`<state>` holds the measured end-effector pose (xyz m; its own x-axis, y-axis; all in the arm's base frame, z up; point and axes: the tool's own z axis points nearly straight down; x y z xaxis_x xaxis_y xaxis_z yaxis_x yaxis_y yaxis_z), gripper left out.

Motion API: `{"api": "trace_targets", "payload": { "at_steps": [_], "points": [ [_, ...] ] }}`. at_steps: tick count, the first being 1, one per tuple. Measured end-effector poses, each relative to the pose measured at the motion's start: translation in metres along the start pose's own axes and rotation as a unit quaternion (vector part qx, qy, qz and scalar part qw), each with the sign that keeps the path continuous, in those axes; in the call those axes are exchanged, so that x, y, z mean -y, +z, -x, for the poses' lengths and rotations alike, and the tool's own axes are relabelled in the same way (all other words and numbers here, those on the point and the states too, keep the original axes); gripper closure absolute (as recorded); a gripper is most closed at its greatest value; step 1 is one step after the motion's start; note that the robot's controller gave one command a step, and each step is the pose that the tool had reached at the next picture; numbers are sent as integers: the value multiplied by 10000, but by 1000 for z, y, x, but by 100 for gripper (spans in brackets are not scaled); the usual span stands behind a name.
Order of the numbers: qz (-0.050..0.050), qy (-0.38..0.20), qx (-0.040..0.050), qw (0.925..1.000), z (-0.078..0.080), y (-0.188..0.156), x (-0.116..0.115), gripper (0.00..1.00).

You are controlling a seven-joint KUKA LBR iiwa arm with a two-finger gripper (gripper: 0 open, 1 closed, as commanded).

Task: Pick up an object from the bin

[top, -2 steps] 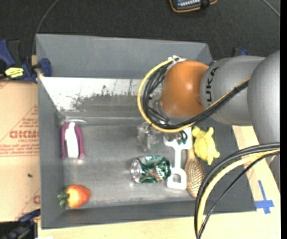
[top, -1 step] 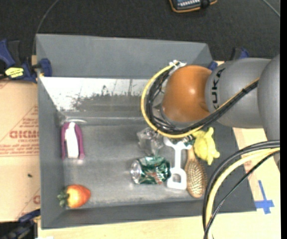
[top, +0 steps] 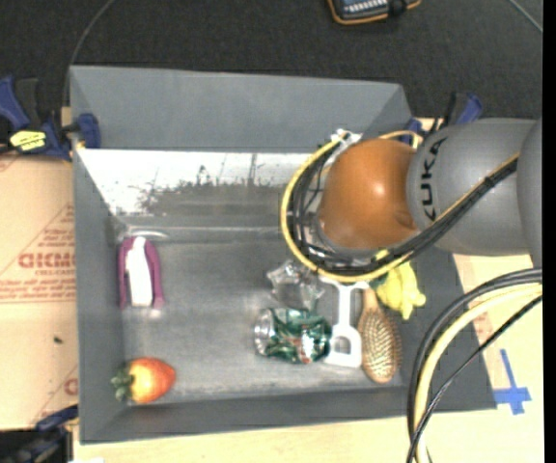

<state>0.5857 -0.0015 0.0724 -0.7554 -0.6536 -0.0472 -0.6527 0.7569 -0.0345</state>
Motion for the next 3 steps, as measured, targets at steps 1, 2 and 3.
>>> {"api": "trace_targets", "payload": {
  "at_steps": [1, 2, 3],
  "points": [
    [0, 359, 16, 9994, 9, 2, 23, 0],
    [4, 366, 16, 9993, 9, 2, 23, 0],
    [2, 368, 29, 9993, 6, -4, 21, 0]
  ]
}}
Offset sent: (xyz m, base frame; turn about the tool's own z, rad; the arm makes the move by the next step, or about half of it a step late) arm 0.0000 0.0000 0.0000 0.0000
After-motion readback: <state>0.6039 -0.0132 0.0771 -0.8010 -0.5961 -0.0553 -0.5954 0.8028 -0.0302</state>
